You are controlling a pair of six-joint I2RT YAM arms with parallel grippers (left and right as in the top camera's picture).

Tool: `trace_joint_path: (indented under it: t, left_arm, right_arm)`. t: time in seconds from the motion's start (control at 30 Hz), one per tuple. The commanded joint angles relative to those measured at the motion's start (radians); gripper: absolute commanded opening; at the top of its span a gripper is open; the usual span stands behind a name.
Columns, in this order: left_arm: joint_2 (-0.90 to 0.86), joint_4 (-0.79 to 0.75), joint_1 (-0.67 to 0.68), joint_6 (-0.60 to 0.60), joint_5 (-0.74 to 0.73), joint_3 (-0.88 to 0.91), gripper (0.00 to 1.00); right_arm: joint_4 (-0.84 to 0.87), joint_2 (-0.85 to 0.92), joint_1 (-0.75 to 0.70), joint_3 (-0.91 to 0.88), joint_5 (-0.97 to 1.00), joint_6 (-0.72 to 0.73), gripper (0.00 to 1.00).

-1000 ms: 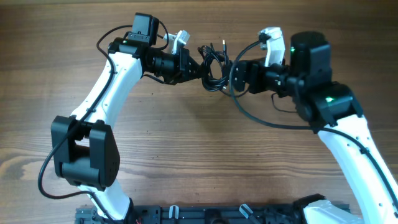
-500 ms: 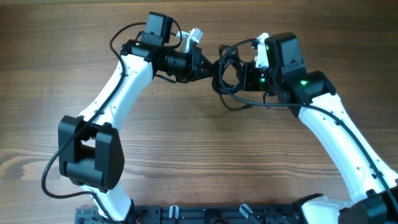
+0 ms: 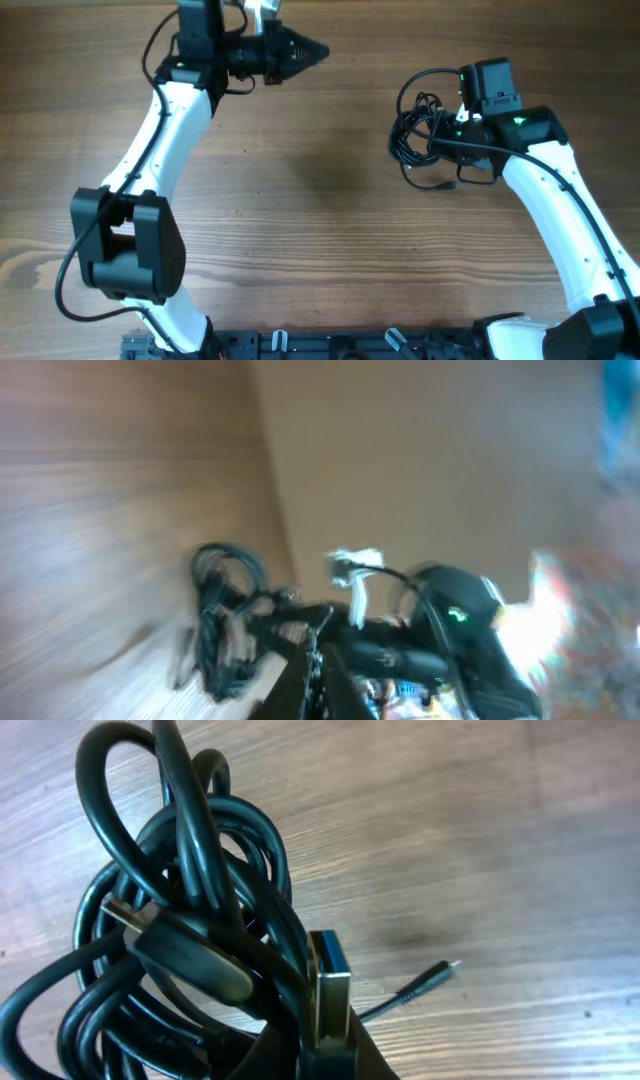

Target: Untangle cables

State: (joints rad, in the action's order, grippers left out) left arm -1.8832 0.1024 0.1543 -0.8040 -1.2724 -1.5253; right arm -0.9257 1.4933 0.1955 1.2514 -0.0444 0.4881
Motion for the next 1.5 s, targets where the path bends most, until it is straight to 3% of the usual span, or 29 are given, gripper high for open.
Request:
trace_joint_path:
  t: [0.0, 0.1, 0.17, 0.23, 0.37, 0.5, 0.53, 0.63, 0.7, 0.8, 0.9, 1.27, 1.3, 1.37, 1.47]
  left_arm:
    - [0.012, 0.001, 0.013, -0.048, -0.135, -0.012, 0.04]
    - [0.011, 0.227, 0.018, 0.062, 0.045, -0.012, 0.04]
    - [0.011, 0.498, 0.029, 0.18, 0.322, -0.012, 0.08]
    - [0.011, 0.645, 0.057, 0.246, 0.514, -0.012, 0.12]
    - [0.085, 0.66, 0.125, 0.273, 0.663, -0.012, 0.35]
    - [0.2, 0.675, 0.157, 0.257, 0.802, -0.012, 0.43]
    - [0.208, 0.716, 0.183, 0.19, 0.838, -0.012, 0.43]
    - [0.197, 0.745, 0.238, 0.143, 0.863, -0.006, 0.4]
    - [0.196, 0.744, 0.311, 0.126, 0.955, 0.0, 0.41]
    - [0.196, 0.743, 0.36, -0.006, 1.08, 0.002, 0.44]
    - [0.175, 0.723, 0.378, -0.07, 1.107, 0.002, 0.43]
    - [0.092, 0.664, 0.433, -0.072, 1.136, 0.002, 0.43]
    - [0.085, 0.665, 0.433, -0.067, 1.129, 0.002, 0.39]
    - [0.069, 0.664, 0.433, 0.026, 1.054, 0.002, 0.29]
    - [0.066, 0.663, 0.433, 0.156, 0.951, 0.002, 0.25]
  right_arm:
    - [0.04, 0.002, 0.005, 0.005, -0.116, -0.092, 0.05]
    - [0.036, 0.003, 0.005, 0.005, -0.15, -0.091, 0.05]
    - [0.034, 0.006, 0.005, 0.005, -0.149, -0.037, 0.05]
    - [0.048, 0.023, 0.006, 0.005, -0.158, -0.014, 0.05]
    - [0.093, 0.106, 0.007, 0.005, -0.273, -0.014, 0.04]
    - [0.118, 0.111, 0.007, 0.005, -0.291, 0.012, 0.04]
    - [0.142, 0.111, 0.007, 0.005, -0.33, 0.014, 0.04]
    - [0.156, 0.111, 0.007, 0.005, -0.351, 0.036, 0.04]
    - [0.163, 0.111, 0.007, 0.005, -0.359, 0.037, 0.04]
    - [0.173, 0.111, 0.007, 0.005, -0.409, 0.035, 0.04]
    - [0.18, 0.111, 0.007, 0.005, -0.452, 0.009, 0.04]
    - [0.177, 0.111, 0.007, 0.005, -0.489, -0.042, 0.04]
    - [0.177, 0.111, 0.007, 0.005, -0.489, -0.042, 0.04]
    - [0.177, 0.111, 0.007, 0.005, -0.489, -0.048, 0.04]
    - [0.177, 0.111, 0.007, 0.005, -0.489, -0.051, 0.05]
